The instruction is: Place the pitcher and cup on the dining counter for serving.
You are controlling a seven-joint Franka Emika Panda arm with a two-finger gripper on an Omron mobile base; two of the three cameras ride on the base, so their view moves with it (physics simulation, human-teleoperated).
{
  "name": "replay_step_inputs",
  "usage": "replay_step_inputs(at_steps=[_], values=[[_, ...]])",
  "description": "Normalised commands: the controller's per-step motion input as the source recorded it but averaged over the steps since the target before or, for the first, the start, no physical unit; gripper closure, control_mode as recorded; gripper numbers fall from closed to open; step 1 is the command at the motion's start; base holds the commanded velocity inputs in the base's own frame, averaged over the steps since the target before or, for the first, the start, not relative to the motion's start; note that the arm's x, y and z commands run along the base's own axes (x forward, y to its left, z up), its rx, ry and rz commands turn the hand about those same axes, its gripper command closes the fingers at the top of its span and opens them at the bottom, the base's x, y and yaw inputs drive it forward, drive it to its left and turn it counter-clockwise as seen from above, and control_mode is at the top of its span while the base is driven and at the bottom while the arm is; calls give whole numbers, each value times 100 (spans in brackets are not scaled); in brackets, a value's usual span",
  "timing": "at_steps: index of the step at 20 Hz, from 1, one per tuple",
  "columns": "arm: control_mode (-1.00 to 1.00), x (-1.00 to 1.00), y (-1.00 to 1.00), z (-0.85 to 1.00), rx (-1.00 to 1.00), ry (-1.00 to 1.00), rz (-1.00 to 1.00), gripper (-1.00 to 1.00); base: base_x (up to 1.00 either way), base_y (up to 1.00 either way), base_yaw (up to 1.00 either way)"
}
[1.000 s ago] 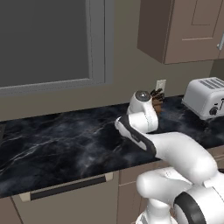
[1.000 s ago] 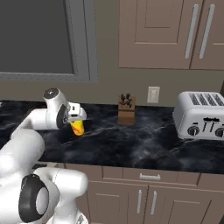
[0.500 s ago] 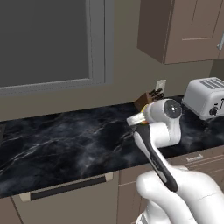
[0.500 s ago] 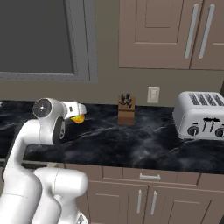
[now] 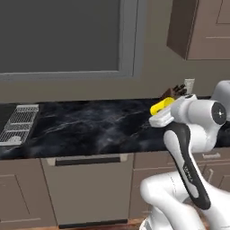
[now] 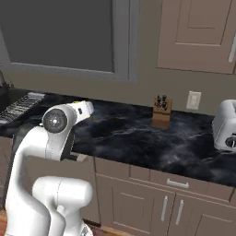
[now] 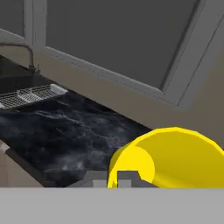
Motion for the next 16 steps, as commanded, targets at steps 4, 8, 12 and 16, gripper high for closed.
replay_step_inputs(at_steps=[4,8,12,16], values=[[100,0,0,0,0,0,0,100,-96,4,81],[100,0,0,0,0,0,0,100,-67,54,89],[100,0,0,0,0,0,0,100,-50,64,93],[100,0,0,0,0,0,0,100,-21,56,90]])
